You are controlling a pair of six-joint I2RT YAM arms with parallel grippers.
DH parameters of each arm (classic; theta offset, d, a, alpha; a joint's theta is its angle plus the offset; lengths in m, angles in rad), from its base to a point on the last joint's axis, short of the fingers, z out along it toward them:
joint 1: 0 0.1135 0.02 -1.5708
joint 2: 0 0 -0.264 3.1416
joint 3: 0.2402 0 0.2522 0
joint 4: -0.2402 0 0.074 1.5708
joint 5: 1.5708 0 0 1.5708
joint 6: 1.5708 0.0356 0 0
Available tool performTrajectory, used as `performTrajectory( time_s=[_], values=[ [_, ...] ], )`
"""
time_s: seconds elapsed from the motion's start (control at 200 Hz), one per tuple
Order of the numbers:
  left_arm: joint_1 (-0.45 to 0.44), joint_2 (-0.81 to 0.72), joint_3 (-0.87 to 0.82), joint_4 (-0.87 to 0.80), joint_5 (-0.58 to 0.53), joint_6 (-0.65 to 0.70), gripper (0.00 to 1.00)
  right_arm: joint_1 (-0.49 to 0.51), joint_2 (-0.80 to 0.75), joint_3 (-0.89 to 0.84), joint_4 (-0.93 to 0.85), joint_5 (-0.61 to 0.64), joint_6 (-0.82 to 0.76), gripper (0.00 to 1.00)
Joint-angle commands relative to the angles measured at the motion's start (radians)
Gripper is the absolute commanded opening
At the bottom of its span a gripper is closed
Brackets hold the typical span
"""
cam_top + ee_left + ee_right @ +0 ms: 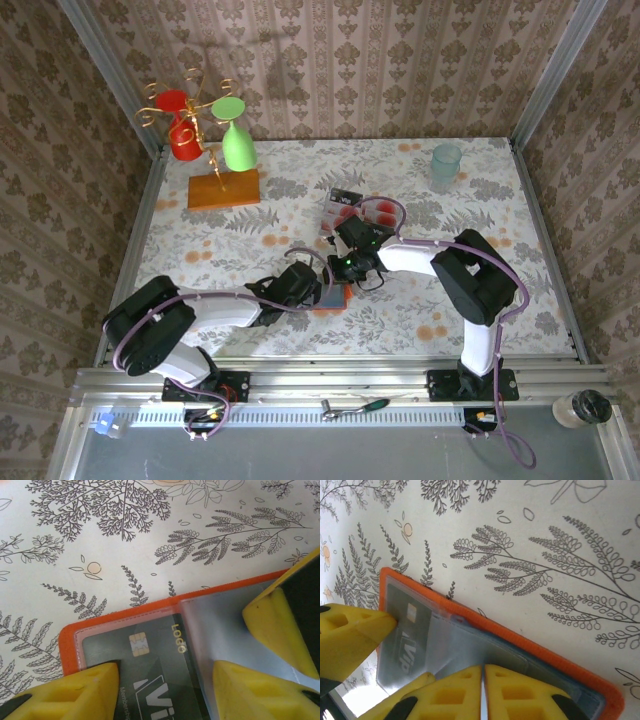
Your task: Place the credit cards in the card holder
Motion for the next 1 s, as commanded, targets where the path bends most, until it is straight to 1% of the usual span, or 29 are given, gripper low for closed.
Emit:
performTrajectory(
  time_s=[0.0,0.08,0.14,0.27,0.45,0.65,0.74,0.84,0.995],
  values=[
    [-0.01,0.051,-0.032,-0.041,0.034,-0.013,0.51,0.005,-0.048,0.007,-0.032,-0.008,0.014,0.23],
    [-0.01,0.056,-0.034,-0.038,0.033,-0.017,0.51,0.001,-0.086,-0.011,-0.03,-0.002,0.018,0.31],
    [-0.012,0.056,-0.036,-0.037,0.031,-0.02,0.51,-0.004,-0.116,-0.03,-0.025,0.009,0.023,0.36],
    [-0.013,0.057,-0.039,-0.034,0.027,-0.022,0.51,-0.007,-0.149,-0.077,0.006,0.019,0.045,0.39],
    [-0.015,0.056,-0.041,-0.032,0.026,-0.025,0.51,-0.007,-0.132,-0.116,0.047,0.018,0.067,0.41],
    [-0.016,0.052,-0.041,-0.032,0.025,-0.024,0.51,-0.007,-0.1,-0.13,0.075,0.01,0.077,0.45],
    [-0.016,0.05,-0.042,-0.032,0.023,-0.025,0.51,-0.007,-0.086,-0.121,0.084,-0.013,0.077,0.44],
    [-0.016,0.047,-0.041,-0.031,0.024,-0.025,0.51,-0.009,-0.067,-0.098,0.084,-0.068,0.073,0.43],
    [-0.016,0.027,-0.035,-0.042,0.021,-0.022,0.51,-0.009,-0.062,-0.075,0.071,-0.092,0.069,0.41]
  ],
)
